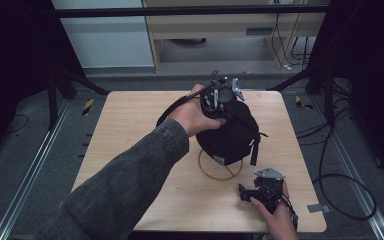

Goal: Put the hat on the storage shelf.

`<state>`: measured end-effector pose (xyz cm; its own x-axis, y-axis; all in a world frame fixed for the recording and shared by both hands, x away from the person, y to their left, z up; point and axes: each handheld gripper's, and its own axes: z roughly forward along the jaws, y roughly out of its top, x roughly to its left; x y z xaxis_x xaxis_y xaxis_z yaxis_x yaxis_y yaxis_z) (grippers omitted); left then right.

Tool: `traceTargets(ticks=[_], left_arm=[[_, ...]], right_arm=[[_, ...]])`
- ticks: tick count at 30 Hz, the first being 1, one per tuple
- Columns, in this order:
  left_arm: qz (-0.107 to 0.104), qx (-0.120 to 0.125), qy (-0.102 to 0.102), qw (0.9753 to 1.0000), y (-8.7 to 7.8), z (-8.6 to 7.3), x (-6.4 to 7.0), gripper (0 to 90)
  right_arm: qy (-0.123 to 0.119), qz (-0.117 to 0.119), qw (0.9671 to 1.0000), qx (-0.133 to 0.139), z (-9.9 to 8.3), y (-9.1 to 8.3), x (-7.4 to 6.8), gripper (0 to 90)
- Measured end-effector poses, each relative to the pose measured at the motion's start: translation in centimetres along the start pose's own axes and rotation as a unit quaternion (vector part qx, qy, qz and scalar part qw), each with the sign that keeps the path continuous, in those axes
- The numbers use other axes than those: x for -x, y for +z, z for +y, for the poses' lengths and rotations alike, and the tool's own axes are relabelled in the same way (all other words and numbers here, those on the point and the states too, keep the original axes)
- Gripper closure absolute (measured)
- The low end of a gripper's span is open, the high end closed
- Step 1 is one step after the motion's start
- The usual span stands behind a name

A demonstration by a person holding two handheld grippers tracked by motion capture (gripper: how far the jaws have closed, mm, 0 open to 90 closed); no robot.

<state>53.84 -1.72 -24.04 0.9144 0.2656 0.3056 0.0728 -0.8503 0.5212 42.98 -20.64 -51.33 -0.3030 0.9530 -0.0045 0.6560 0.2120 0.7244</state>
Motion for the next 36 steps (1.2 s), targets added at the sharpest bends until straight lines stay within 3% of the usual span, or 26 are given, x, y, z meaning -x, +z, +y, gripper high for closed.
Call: traceTargets(ticks=[6,12,14,18,28,31,36], left_arm=[[0.011,0.002,0.002,0.9999,0.2,-0.4,0.2,58.9],[0.024,0.013,-0.005,0.9996,0.2,-0.9,0.1,42.7],[0.032,0.027,-0.017,0.999,0.0,-1.3,0.0,36.2],[0.03,0.035,-0.026,0.9986,-0.3,-1.6,-0.1,25.8],[0.024,0.044,-0.03,0.9983,-0.8,-2.0,0.8,14.6],[0.024,0.058,-0.046,0.997,-1.2,-2.8,1.7,15.1],[0.014,0.064,-0.052,0.9965,-1.2,-3.9,2.6,10.9]], right_arm=[[-0.001,0.0,1.0,0.0,0.0,0.0,0.0,0.4],[0.0,0.0,1.0,0.0,0.0,0.0,0.0,0.4],[-0.001,0.0,1.0,0.0,0.0,0.0,0.0,0.4],[0.0,0.0,1.0,0.0,0.0,0.0,0.0,0.4],[0.002,0.0,1.0,0.0,0.0,0.0,0.0,0.4],[0.002,0.0,1.0,-0.001,0.0,0.0,0.0,0.3],[0.0,0.001,1.0,0.0,0.0,0.0,0.0,0.4]])
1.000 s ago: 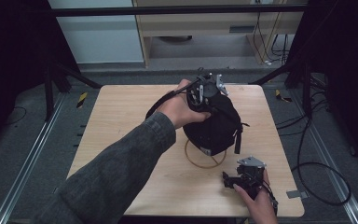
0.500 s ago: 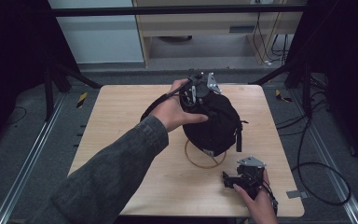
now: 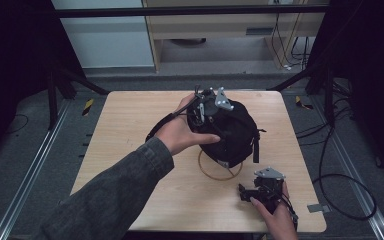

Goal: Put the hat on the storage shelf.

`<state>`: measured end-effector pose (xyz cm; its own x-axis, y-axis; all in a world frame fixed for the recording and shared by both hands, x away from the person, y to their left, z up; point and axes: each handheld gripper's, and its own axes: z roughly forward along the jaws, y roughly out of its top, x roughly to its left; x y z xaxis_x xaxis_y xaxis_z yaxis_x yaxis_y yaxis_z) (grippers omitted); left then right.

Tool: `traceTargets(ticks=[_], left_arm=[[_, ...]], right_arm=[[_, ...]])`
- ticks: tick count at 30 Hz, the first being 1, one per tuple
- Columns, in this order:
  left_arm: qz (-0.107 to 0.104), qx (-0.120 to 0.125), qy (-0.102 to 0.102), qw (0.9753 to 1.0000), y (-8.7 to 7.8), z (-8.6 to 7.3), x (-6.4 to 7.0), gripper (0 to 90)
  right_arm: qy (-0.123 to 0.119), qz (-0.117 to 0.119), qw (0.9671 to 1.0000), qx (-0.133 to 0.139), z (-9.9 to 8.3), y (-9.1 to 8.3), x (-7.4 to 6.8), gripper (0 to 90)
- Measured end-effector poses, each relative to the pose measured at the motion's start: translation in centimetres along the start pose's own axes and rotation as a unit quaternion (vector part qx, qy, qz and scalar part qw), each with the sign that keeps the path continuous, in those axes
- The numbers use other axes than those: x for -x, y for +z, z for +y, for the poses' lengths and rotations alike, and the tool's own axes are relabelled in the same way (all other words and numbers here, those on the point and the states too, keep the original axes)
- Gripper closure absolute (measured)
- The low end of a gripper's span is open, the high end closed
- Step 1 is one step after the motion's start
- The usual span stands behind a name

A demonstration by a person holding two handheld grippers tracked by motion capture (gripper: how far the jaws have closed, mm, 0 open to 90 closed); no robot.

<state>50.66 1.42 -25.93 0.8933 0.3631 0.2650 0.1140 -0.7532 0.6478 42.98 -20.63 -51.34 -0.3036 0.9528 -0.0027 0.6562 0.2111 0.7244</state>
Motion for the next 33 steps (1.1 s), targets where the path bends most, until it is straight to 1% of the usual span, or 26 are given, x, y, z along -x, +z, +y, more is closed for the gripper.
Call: traceTargets(ticks=[2,5,7,10,11,12,14,17,22,26,27,28,33], left_arm=[[-0.002,-0.001,-0.001,1.0,0.0,-0.1,0.1,10.8],[-0.002,-0.002,-0.001,1.0,-0.3,-0.8,0.6,10.0],[-0.01,0.005,-0.008,0.9999,-0.5,-1.2,1.0,9.7],[-0.01,0.007,-0.008,0.9999,-0.7,-1.9,1.7,9.1],[-0.01,0.007,-0.008,0.9999,-0.7,-1.9,1.7,9.0],[-0.011,0.01,-0.008,0.9999,-0.8,-2.5,2.1,9.0],[-0.012,0.01,-0.009,0.9998,-1.0,-2.9,2.4,8.7],[-0.005,0.013,-0.01,0.9999,-1.3,-3.3,2.5,8.5],[0.001,0.018,-0.014,0.9997,-1.8,-3.9,2.8,7.6],[0.008,0.021,-0.025,0.9994,-2.2,-4.4,2.9,7.6],[0.009,0.021,-0.029,0.9993,-2.3,-4.6,2.9,7.6],[0.008,0.017,-0.027,0.9995,-2.5,-4.7,2.9,7.4],[0.01,0.021,-0.031,0.9992,-3.2,-5.6,2.8,7.2]], right_arm=[[0.001,-0.001,1.0,-0.001,0.0,0.0,0.0,0.4],[0.0,0.0,1.0,-0.001,0.0,0.0,0.0,0.4],[0.001,0.0,1.0,-0.001,0.0,0.0,0.0,0.4],[0.002,0.0,1.0,-0.001,0.0,0.0,0.0,0.4],[0.001,0.0,1.0,-0.001,0.0,0.0,0.0,0.4],[0.001,-0.001,1.0,-0.001,0.0,0.0,0.0,0.4],[0.001,-0.001,1.0,-0.001,0.0,0.0,0.0,0.4],[0.001,-0.001,1.0,-0.001,0.0,0.0,0.0,0.4],[0.001,0.0,1.0,-0.001,0.0,0.0,0.0,0.3],[-0.001,-0.001,1.0,-0.001,0.0,0.0,0.0,0.4],[-0.001,0.0,1.0,0.0,0.0,0.0,0.0,0.4],[-0.001,0.0,1.0,0.0,0.0,0.0,0.0,0.4],[-0.001,0.0,1.0,0.0,0.0,0.0,0.0,0.4]])
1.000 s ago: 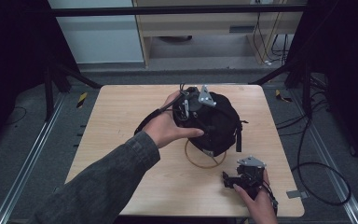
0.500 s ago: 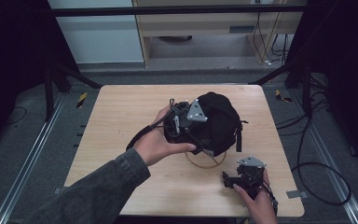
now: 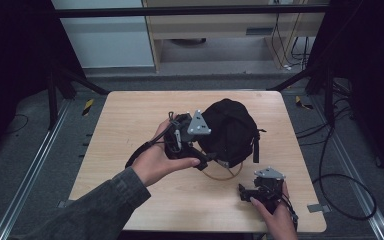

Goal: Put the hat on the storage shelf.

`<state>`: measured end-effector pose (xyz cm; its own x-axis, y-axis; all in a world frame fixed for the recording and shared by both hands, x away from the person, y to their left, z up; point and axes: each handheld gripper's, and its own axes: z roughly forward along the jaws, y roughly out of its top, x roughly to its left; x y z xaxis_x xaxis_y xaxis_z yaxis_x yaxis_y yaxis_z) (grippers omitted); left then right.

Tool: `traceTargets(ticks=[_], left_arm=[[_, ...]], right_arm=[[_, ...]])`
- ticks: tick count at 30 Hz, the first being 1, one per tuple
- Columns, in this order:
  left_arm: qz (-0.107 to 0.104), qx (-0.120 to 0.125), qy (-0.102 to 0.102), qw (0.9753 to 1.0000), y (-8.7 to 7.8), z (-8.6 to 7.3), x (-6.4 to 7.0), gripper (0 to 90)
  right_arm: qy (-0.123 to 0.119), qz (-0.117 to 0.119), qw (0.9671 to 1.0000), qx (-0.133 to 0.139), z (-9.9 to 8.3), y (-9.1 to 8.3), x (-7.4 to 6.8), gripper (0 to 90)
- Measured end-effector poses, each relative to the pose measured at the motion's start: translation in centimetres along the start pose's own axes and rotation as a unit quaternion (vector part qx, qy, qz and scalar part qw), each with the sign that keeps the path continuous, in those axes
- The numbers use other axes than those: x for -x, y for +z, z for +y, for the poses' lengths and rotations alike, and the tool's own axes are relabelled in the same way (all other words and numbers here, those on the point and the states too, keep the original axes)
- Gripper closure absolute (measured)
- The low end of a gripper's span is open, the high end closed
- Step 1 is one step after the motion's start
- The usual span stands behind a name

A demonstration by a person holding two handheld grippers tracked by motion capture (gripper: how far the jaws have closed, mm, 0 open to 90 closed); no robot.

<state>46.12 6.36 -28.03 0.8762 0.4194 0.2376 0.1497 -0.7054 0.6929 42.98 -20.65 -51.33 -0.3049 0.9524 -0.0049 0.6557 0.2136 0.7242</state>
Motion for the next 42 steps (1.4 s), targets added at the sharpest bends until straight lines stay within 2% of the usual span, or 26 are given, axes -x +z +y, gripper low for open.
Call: traceTargets(ticks=[11,14,19,20,21,22,24,25,26,30,33,34,36,38,40,42], left_arm=[[-0.001,0.002,-0.014,0.9999,-0.9,-3.1,0.1,5.1],[0.004,-0.002,-0.009,0.9999,-1.0,-4.1,0.3,4.8],[0.011,-0.005,-0.013,0.9998,-1.0,-5.6,0.5,4.5],[0.016,-0.01,-0.01,0.9998,-1.1,-6.5,0.7,4.4],[0.016,-0.01,-0.01,0.9998,-1.1,-6.5,0.7,4.2],[0.018,-0.007,-0.014,0.9997,-1.0,-7.6,0.9,4.1],[0.016,-0.013,-0.019,0.9996,-0.8,-8.8,1.2,4.1],[0.016,-0.013,-0.019,0.9996,-0.8,-8.8,1.2,4.1],[0.016,-0.02,-0.021,0.9994,-0.7,-10.0,1.4,4.1],[0.02,-0.027,-0.035,0.9988,-0.4,-12.4,1.4,4.2],[0.026,-0.032,-0.044,0.9982,-0.2,-14.2,1.2,4.1],[0.026,-0.032,-0.044,0.9982,-0.2,-14.2,1.2,4.2],[0.043,-0.04,-0.05,0.997,0.1,-15.8,0.8,4.1],[0.047,-0.044,-0.061,0.9961,0.4,-17.2,0.2,3.9],[0.049,-0.047,-0.065,0.9955,0.5,-17.6,0.0,3.9],[0.056,-0.05,-0.079,0.9941,0.8,-19.1,-0.6,4.0]], right_arm=[[0.0,0.0,1.0,0.0,0.0,0.0,0.0,0.4],[0.002,0.001,1.0,0.0,0.0,0.0,0.0,0.4],[0.001,0.001,1.0,0.0,0.0,0.0,0.0,0.4],[0.001,0.002,1.0,0.0,0.0,0.0,0.0,0.4],[0.0,0.002,1.0,0.0,0.0,0.0,0.0,0.4],[0.002,0.002,1.0,0.0,0.0,0.0,0.0,0.4],[0.002,0.002,1.0,0.0,0.0,0.0,0.0,0.3],[0.002,0.002,1.0,0.0,0.0,0.0,0.0,0.4],[0.002,0.002,1.0,0.0,0.0,0.0,0.0,0.4],[0.002,0.002,1.0,0.0,0.0,0.0,0.0,0.4],[0.002,0.001,1.0,0.0,0.0,0.0,0.0,0.4],[0.002,0.002,1.0,0.0,0.0,0.0,0.0,0.4],[0.002,0.001,1.0,0.0,0.0,0.0,0.0,0.4],[0.002,0.001,1.0,0.0,0.0,0.0,0.0,0.4],[0.002,0.001,1.0,0.0,0.0,0.0,0.0,0.4],[0.002,0.001,1.0,0.0,0.0,0.0,0.0,0.4]])
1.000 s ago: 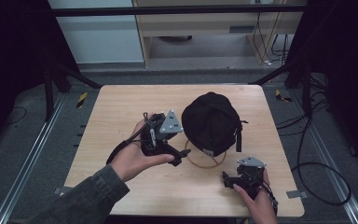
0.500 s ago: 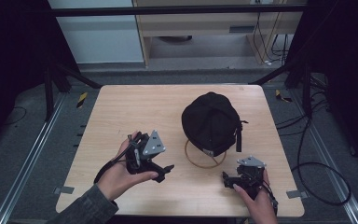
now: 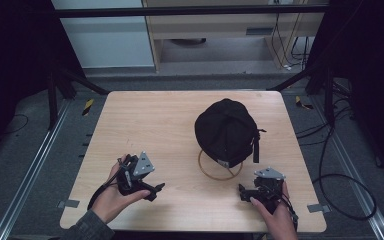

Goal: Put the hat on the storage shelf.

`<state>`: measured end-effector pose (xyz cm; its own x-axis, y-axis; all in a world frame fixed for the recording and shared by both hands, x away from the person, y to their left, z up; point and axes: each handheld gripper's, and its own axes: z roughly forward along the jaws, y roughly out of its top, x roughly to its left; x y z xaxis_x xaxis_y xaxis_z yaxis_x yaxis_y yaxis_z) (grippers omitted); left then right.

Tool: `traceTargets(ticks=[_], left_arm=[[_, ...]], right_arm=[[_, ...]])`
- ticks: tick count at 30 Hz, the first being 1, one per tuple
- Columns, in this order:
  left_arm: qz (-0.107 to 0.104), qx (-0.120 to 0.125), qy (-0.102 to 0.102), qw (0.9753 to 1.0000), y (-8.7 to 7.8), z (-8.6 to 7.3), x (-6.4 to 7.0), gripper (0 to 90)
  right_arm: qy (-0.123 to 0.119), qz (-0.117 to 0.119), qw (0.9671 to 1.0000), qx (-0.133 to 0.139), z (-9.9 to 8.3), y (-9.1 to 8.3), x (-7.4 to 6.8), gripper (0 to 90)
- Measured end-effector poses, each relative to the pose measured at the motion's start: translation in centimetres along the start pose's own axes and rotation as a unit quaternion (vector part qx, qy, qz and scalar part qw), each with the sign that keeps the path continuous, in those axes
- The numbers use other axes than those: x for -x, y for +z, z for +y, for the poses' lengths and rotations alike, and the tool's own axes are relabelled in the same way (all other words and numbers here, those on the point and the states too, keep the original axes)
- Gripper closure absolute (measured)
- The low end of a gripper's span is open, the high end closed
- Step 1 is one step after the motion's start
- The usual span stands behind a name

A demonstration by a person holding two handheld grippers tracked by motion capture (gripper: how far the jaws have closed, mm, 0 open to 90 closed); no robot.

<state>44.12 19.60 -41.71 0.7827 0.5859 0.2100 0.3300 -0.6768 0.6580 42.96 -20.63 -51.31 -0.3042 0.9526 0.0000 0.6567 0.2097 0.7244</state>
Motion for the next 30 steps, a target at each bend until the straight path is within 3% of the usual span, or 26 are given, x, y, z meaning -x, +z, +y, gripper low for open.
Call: traceTargets(ticks=[9,30], left_arm=[[0.008,-0.016,-0.016,0.9997,0.9,-2.8,-1.2,4.0],[0.013,-0.029,-0.057,0.9979,1.6,-6.8,-3.1,3.9]], right_arm=[[0.0,0.0,1.0,0.0,0.0,0.0,0.0,0.4],[0.0,0.0,1.0,0.0,0.0,0.0,0.0,0.4]])
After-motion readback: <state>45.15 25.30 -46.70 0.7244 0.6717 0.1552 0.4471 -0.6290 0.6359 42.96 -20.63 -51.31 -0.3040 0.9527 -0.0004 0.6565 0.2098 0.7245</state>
